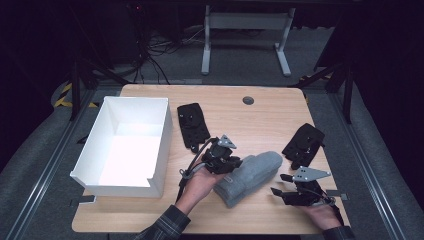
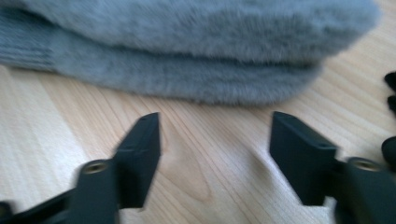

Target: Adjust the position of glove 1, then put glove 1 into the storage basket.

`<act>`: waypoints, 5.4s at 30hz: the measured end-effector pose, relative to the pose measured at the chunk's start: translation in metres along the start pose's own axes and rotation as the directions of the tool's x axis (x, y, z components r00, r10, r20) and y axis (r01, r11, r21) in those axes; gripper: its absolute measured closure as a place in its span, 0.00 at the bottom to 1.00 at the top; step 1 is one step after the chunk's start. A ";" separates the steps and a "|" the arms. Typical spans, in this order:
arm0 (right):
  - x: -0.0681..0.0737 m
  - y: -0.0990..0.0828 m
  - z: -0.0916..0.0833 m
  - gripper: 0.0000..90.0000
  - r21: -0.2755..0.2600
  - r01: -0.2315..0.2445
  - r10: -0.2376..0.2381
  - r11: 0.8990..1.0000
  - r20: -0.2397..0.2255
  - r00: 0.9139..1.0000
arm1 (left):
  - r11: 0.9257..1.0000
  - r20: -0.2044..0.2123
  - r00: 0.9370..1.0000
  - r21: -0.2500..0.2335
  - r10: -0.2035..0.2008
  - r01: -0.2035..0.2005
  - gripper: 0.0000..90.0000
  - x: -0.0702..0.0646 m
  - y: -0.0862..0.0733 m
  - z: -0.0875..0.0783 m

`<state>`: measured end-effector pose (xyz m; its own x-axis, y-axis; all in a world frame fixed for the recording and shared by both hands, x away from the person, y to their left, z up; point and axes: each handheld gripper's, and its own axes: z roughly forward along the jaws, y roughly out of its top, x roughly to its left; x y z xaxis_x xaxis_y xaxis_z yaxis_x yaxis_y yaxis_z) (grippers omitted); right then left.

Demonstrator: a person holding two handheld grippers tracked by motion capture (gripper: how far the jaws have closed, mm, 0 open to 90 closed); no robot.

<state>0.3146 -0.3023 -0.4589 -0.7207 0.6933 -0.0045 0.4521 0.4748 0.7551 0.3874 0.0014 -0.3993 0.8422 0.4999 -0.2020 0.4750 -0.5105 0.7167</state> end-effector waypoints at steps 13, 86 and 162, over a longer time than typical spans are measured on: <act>0.014 0.018 0.022 1.00 0.043 0.011 -0.006 0.999 -0.114 0.994 | 0.993 0.008 0.999 0.109 -0.038 0.037 1.00 0.017 -0.035 0.008; -0.002 0.030 0.050 0.21 0.047 0.084 -0.081 0.995 -0.064 0.995 | 0.995 -0.073 0.996 0.077 -0.054 0.060 0.01 0.024 -0.021 0.046; -0.002 0.030 0.052 0.17 0.035 0.084 -0.082 0.996 -0.052 0.995 | 0.986 0.021 0.999 -0.162 -0.028 0.031 0.79 0.041 0.045 -0.161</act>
<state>0.3570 -0.2611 -0.4708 -0.7817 0.6228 -0.0320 0.4082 0.5498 0.7288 0.4019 0.1116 -0.2680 0.8340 0.4987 -0.2359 0.4529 -0.3747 0.8090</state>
